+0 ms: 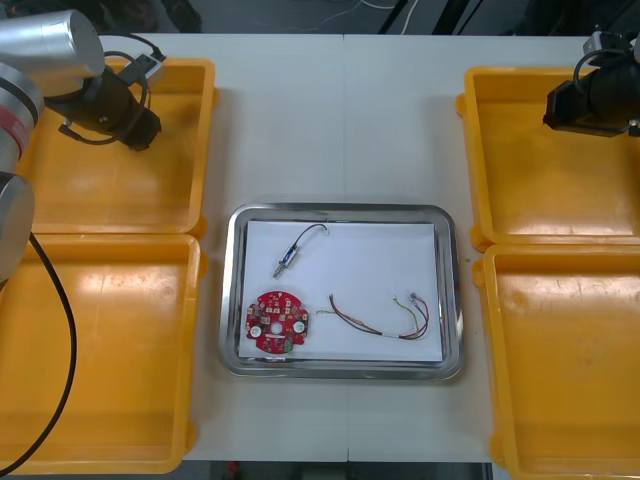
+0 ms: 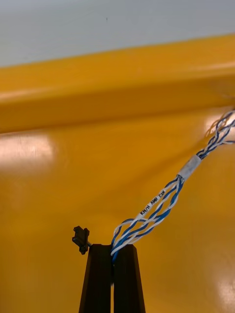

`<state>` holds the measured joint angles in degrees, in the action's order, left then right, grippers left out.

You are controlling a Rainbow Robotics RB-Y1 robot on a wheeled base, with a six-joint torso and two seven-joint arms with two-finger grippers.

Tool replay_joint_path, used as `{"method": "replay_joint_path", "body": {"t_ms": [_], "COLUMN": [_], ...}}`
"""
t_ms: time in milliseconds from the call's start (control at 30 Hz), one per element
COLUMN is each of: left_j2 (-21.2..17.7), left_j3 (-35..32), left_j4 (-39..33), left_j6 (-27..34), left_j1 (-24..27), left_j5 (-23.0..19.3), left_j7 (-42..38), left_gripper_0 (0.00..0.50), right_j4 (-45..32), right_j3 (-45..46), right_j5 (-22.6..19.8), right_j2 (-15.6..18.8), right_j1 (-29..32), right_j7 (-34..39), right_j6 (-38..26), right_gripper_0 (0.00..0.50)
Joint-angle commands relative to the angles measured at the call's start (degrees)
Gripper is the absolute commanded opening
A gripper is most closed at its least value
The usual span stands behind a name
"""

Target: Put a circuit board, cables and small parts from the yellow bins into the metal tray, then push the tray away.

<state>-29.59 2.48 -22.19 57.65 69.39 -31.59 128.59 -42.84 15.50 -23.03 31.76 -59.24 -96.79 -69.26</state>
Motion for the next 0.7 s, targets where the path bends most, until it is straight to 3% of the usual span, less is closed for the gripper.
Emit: {"method": "replay_joint_path", "body": {"t_ms": [33, 467, 700], "left_j2": [0.9, -0.6, -2.0], "left_j3": [0.5, 0.5, 0.5], "left_j4": [0.0, 0.0, -2.9], "left_j6": [-0.6, 2.3, 8.2], "left_j1": [2.4, 2.4, 2.3], "left_j5": [-0.3, -2.3, -4.4], "left_j7": [3.3, 3.2, 1.9], "left_gripper_0": [0.0, 0.0, 0.0], "right_j4": [-6.4, -22.0, -29.0], "right_j3": [0.9, 2.1, 3.0], "right_j5": [-1.0, -2.4, -2.7], "right_j2": [2.4, 2.2, 1.4], "right_j1": [3.0, 10.9, 13.7], "right_j7": [-1.2, 1.3, 3.2], "right_j6": [-2.9, -13.5, -18.4], "right_gripper_0": [0.0, 0.0, 0.0]}}
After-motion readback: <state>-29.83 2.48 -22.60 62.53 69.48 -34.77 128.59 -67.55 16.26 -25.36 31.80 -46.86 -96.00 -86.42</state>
